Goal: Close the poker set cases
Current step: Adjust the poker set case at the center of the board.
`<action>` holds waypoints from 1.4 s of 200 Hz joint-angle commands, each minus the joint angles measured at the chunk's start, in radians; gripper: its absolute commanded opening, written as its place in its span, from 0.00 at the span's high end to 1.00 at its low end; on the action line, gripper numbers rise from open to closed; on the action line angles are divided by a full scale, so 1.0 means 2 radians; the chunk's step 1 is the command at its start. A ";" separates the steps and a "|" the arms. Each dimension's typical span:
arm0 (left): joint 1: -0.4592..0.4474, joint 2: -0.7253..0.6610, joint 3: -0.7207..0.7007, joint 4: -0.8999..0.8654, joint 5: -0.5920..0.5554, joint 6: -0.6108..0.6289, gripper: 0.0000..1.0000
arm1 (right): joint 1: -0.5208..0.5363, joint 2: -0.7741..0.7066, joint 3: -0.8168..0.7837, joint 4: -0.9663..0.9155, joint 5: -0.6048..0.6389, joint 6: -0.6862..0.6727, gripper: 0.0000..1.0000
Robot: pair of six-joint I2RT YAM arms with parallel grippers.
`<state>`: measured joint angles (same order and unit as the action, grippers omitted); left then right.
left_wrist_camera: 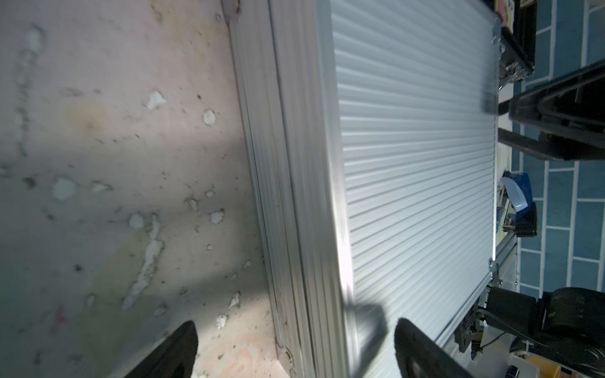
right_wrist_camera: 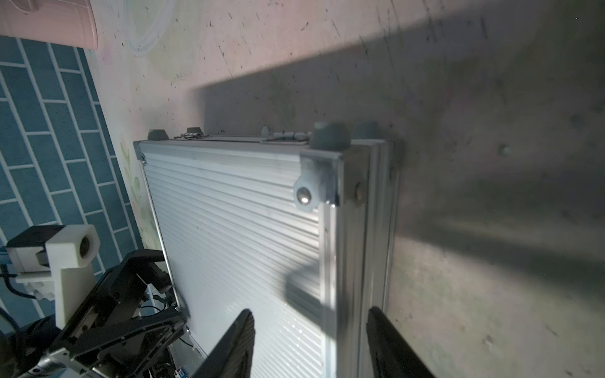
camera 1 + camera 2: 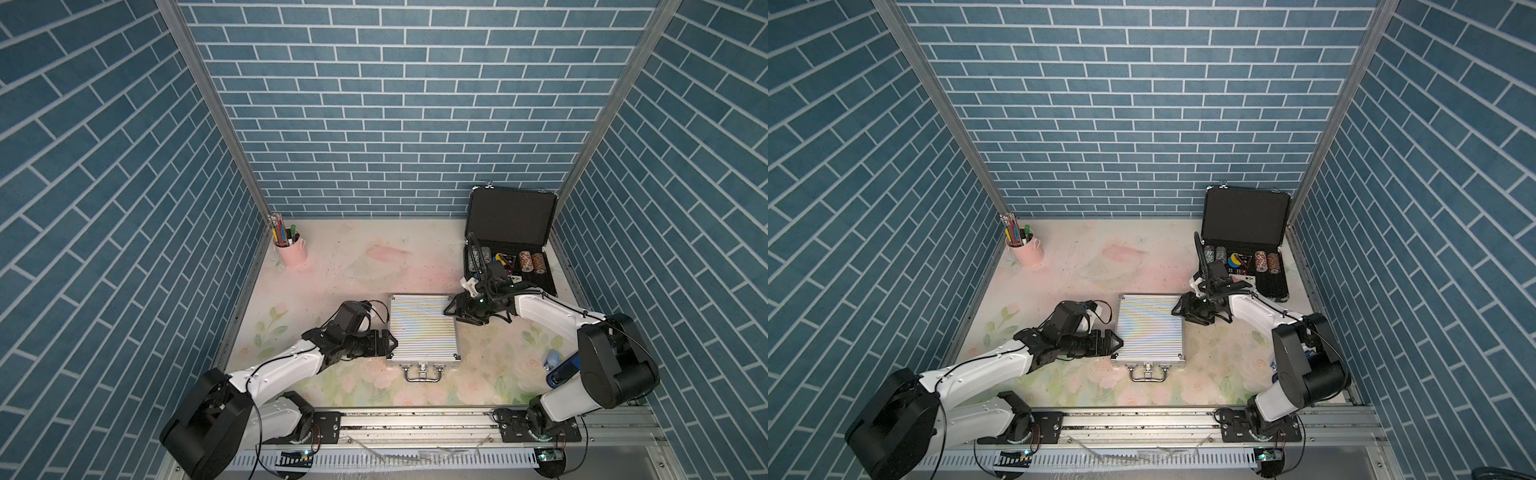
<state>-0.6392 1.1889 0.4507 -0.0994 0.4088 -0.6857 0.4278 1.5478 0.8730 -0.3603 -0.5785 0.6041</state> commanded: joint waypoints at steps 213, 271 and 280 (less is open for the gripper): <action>-0.042 -0.032 -0.004 -0.030 -0.047 -0.050 0.10 | 0.090 -0.103 0.022 -0.178 0.063 0.048 0.39; -0.051 -0.006 0.009 -0.013 -0.034 -0.049 0.10 | 0.118 -0.066 -0.025 -0.039 0.042 0.114 0.36; -0.052 -0.008 0.010 -0.014 -0.034 -0.050 0.09 | 0.117 -0.052 -0.021 -0.022 0.037 0.118 0.36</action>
<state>-0.7265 1.1564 0.4561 -0.1375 0.3359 -0.7979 0.6594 1.3903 0.8215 -0.5404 -0.4839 0.7639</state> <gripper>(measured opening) 0.905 0.637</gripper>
